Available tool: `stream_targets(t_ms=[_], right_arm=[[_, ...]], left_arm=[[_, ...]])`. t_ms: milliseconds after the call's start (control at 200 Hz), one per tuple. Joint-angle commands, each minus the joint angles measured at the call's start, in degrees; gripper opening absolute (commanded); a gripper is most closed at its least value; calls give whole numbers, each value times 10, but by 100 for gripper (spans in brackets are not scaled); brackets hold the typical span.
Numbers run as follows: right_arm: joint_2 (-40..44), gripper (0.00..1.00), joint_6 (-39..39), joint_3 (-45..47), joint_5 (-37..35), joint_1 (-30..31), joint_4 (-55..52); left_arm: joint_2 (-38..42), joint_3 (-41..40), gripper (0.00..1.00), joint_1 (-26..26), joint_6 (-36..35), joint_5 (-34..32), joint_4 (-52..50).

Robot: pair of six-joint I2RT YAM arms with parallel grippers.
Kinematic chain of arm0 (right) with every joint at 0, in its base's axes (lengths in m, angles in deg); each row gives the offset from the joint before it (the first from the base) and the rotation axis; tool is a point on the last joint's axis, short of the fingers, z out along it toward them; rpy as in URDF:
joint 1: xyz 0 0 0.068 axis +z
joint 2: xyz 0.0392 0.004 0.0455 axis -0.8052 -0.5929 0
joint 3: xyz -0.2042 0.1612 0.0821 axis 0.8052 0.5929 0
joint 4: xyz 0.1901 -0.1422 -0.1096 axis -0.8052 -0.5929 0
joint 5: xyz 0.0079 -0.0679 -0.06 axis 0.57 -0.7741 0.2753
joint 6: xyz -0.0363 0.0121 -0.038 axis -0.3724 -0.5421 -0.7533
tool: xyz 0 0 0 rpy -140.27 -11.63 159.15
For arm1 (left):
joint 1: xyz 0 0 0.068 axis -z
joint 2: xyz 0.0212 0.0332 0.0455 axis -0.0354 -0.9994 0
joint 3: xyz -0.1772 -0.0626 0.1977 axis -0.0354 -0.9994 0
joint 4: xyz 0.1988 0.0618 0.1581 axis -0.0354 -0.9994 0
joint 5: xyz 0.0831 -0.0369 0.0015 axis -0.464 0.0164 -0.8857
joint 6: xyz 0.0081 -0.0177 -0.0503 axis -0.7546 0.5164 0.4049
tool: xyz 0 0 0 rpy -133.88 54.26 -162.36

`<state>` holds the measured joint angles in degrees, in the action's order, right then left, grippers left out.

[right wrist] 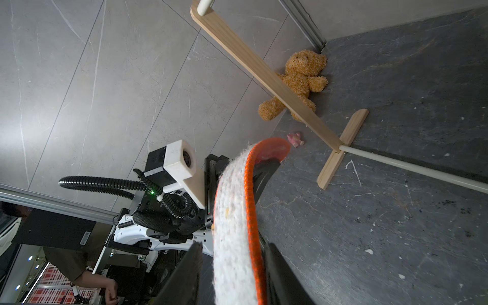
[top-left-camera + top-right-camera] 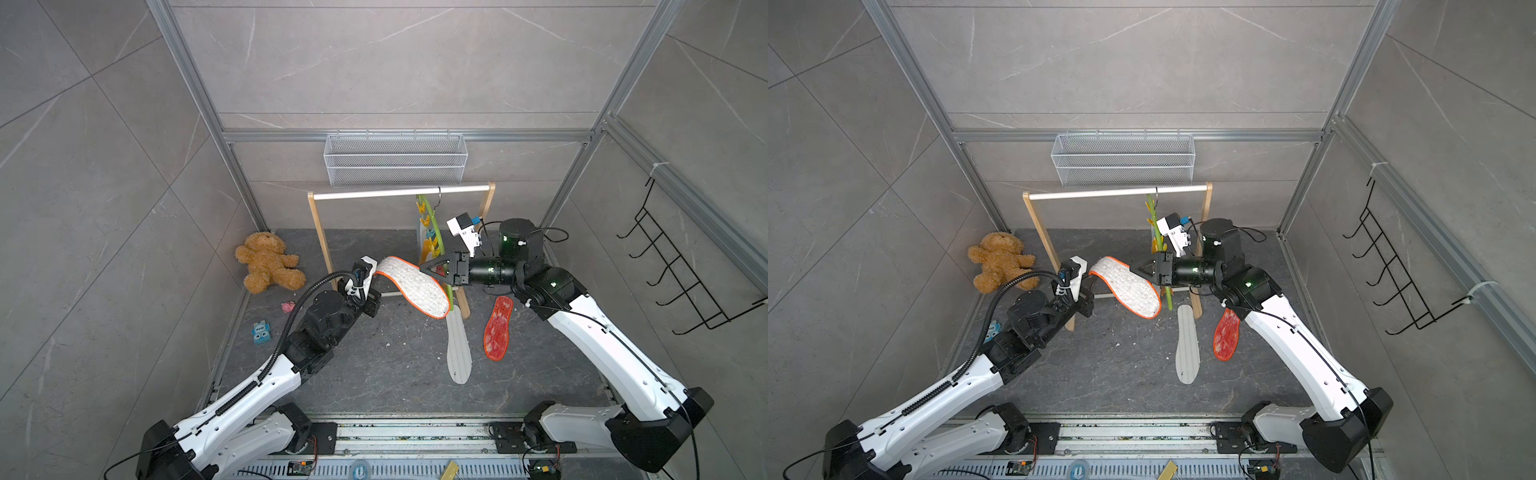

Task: Take the shoe insoles off the hanger
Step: Place the insole at the center of the board.

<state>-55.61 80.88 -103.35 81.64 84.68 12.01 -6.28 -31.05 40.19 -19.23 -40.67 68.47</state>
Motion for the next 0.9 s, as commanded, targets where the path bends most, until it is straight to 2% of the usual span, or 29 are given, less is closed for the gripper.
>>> stream_targets(t_ms=[0,40,120,230,439,769,894], right_arm=[[-4,39,-11,-8,11,5,1],[-5,40,-10,-7,10,5,1],[-9,49,-13,-7,5,5,-4],[-14,54,-15,-4,-1,6,-6],[-21,54,-19,-6,-9,6,-13],[-20,34,-17,-2,4,6,-5],[-20,32,-16,1,13,6,0]], left_arm=[[0,27,0,-5,7,10,36],[1,27,0,-5,8,11,37],[4,26,0,-5,10,10,37],[8,25,0,-6,11,9,39],[15,23,0,-9,13,9,39],[14,21,0,-13,18,9,39],[12,22,0,-15,20,11,40]])
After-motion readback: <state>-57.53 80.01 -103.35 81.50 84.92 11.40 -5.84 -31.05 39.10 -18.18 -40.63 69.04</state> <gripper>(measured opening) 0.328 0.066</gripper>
